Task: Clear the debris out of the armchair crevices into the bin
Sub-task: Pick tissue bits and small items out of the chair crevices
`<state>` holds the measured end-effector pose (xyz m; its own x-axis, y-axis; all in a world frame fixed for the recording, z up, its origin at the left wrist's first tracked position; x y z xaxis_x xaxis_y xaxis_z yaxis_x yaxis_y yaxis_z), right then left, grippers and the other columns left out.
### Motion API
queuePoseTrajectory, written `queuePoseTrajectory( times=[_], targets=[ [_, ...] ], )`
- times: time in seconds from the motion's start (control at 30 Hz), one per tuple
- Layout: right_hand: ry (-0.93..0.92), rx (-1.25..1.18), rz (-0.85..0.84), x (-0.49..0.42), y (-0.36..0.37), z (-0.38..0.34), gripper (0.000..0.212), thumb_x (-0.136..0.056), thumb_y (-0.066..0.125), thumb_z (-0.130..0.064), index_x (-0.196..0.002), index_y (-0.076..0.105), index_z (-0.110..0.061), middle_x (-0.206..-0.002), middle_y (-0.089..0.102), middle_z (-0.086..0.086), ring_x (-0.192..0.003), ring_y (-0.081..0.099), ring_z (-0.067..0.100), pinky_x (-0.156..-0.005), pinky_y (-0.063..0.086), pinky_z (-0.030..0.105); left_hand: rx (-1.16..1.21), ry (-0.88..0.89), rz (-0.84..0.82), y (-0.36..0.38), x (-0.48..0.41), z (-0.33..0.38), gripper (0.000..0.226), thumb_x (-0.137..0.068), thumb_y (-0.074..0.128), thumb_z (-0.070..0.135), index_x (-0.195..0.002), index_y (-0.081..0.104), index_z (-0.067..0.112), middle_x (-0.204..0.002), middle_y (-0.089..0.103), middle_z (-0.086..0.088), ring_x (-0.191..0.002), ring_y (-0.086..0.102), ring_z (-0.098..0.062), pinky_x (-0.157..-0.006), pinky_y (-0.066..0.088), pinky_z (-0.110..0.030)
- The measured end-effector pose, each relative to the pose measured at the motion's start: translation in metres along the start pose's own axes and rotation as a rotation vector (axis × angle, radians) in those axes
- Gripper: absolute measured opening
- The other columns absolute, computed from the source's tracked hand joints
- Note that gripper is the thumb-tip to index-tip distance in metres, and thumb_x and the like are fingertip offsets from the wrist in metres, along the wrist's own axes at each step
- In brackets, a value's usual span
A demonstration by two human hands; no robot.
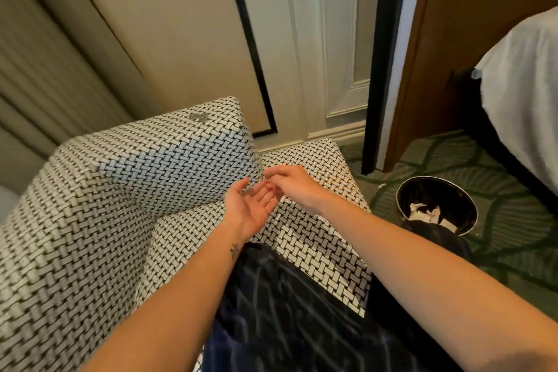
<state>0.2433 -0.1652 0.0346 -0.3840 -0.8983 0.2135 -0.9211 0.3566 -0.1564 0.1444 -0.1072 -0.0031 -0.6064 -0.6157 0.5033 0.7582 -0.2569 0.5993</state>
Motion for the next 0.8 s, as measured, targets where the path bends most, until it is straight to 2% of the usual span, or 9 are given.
queuePoseTrajectory(
  times=[0.07,0.17,0.27,0.4,0.47,0.63,0.8],
  targets=[
    [-0.002,0.045,-0.059,-0.008,0.038,-0.006,0.033,-0.101,0.051,-0.007,-0.132,0.062,-0.012,-0.118,0.068,0.004,-0.101,0.066,0.01,-0.086,0.056,0.025,0.086,0.039,0.039,-0.026,0.012,0.017,0.052,-0.103,0.042,0.031,-0.138,0.048,-0.007,-0.139,0.056,-0.028,-0.131,0.055,-0.037,-0.117,0.04,-0.048],
    [-0.001,0.082,-0.152,-0.017,0.097,-0.015,0.034,-0.1,0.052,-0.009,-0.133,0.063,-0.013,-0.122,0.067,0.002,-0.108,0.065,0.013,-0.094,0.054,0.029,0.182,0.082,0.105,-0.072,0.029,0.036,0.05,-0.102,0.043,0.03,-0.136,0.05,-0.006,-0.141,0.056,-0.025,-0.13,0.055,-0.032,-0.11,0.046,-0.043],
    [-0.018,0.145,-0.252,-0.02,0.149,-0.022,0.034,-0.101,0.052,-0.01,-0.132,0.063,-0.016,-0.123,0.067,0.001,-0.105,0.064,0.011,-0.084,0.053,0.023,0.233,0.1,0.152,-0.12,0.044,0.046,0.055,-0.101,0.044,0.032,-0.14,0.046,-0.006,-0.144,0.054,-0.027,-0.135,0.053,-0.036,-0.115,0.041,-0.045],
    [-0.058,0.272,-0.385,-0.023,0.213,-0.019,0.035,-0.101,0.053,-0.013,-0.134,0.061,-0.015,-0.128,0.065,0.003,-0.11,0.063,0.014,-0.098,0.055,0.035,0.292,0.124,0.222,-0.192,0.069,0.052,0.061,-0.102,0.046,0.035,-0.146,0.039,-0.006,-0.143,0.053,-0.03,-0.133,0.052,-0.042,-0.119,0.036,-0.052],
    [-0.075,0.322,-0.434,-0.024,0.237,-0.014,0.035,-0.101,0.052,-0.014,-0.135,0.06,-0.015,-0.132,0.064,0.003,-0.114,0.062,0.014,-0.102,0.052,0.036,0.338,0.112,0.239,-0.223,0.082,0.048,0.065,-0.101,0.047,0.039,-0.147,0.039,-0.006,-0.144,0.052,-0.032,-0.135,0.05,-0.043,-0.12,0.034,-0.052],
    [-0.088,0.402,-0.531,-0.023,0.287,-0.002,0.033,-0.101,0.052,-0.014,-0.133,0.061,-0.018,-0.136,0.061,0.0,-0.121,0.057,0.013,-0.102,0.05,0.033,0.468,0.064,0.216,-0.272,0.11,0.02,0.073,-0.101,0.039,0.05,-0.148,0.039,-0.006,-0.144,0.053,-0.032,-0.14,0.045,-0.044,-0.122,0.028,-0.054],
    [-0.079,0.473,-0.623,-0.03,0.321,0.014,0.035,-0.101,0.053,-0.015,-0.135,0.058,-0.021,-0.14,0.058,0.001,-0.126,0.056,0.017,-0.106,0.047,0.036,0.607,0.112,0.182,-0.294,0.115,0.009,0.076,-0.102,0.036,0.055,-0.15,0.037,-0.004,-0.151,0.049,-0.026,-0.142,0.044,-0.042,-0.124,0.023,-0.054]
  ],
)
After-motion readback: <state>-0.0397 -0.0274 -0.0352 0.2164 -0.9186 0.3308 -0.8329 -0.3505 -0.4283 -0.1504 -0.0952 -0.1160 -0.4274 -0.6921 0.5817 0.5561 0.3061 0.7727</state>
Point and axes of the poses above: each hand's wrist, its own x-axis away from the middle knuckle, its own y-axis out of the palm, z = x × y, the point moved 7 cm from there along -x, towards the middle knuckle
